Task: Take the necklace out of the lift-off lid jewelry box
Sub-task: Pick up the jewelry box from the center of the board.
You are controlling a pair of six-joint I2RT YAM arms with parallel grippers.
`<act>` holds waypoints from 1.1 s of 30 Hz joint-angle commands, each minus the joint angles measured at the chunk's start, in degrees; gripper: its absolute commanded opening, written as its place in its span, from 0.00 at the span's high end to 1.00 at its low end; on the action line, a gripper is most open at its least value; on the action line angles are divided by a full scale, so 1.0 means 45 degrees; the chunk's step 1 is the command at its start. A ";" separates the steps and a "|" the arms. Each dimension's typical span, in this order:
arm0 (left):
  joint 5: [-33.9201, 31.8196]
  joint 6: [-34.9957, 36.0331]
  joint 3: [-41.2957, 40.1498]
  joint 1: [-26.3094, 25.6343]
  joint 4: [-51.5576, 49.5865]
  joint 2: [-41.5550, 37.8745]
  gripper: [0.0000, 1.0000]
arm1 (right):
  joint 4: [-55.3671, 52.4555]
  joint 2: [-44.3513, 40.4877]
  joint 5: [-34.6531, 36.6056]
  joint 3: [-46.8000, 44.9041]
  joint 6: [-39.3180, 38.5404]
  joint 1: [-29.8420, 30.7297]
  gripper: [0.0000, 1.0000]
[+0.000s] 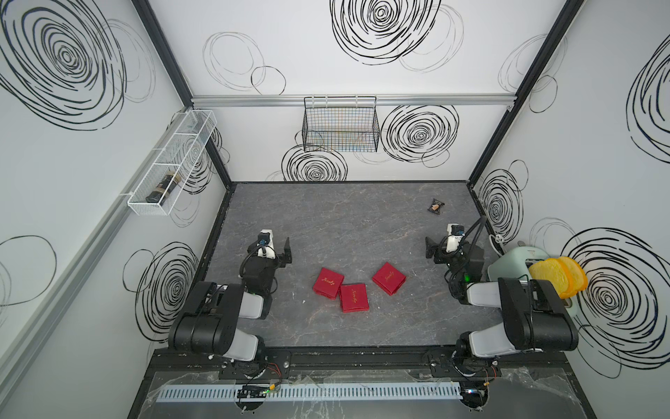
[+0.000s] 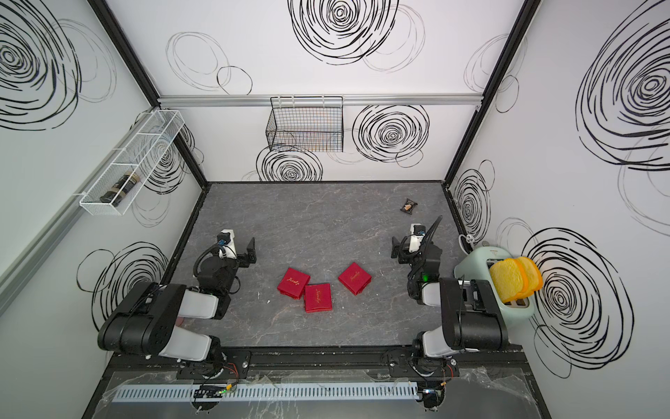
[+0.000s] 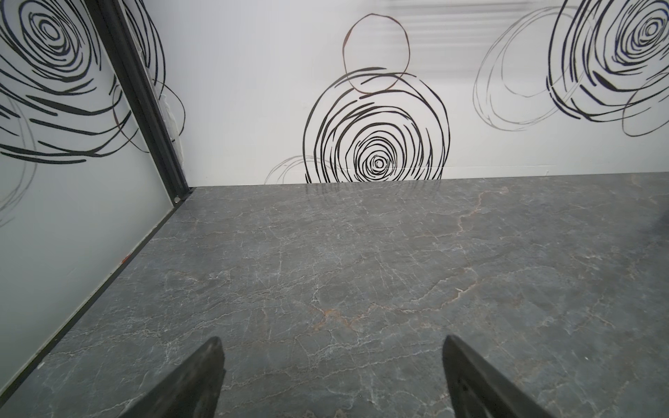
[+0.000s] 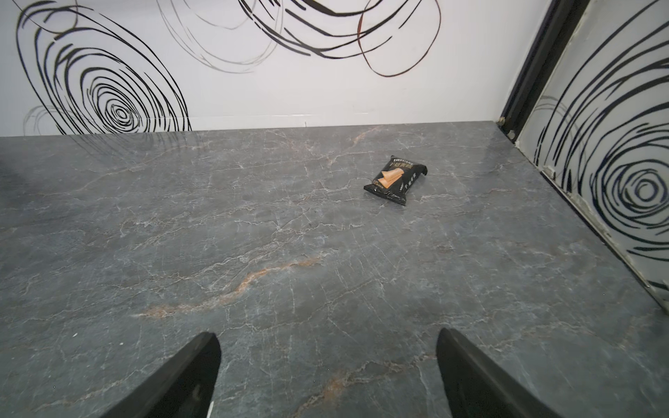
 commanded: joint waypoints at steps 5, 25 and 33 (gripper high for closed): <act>-0.2114 0.1039 0.1479 -0.1886 -0.3498 -0.2575 0.04 | -0.5889 -0.1987 0.0679 0.2505 -0.0442 0.1869 0.03; -0.0741 0.0142 0.2546 -0.8536 -0.9123 -0.5539 0.04 | -1.4307 -0.0433 0.0444 0.6482 -0.0717 0.6893 0.03; -0.0613 0.0146 0.2005 -0.9381 -0.9887 -0.6154 0.04 | -1.5075 0.0444 0.0693 0.6434 0.0020 0.7431 0.03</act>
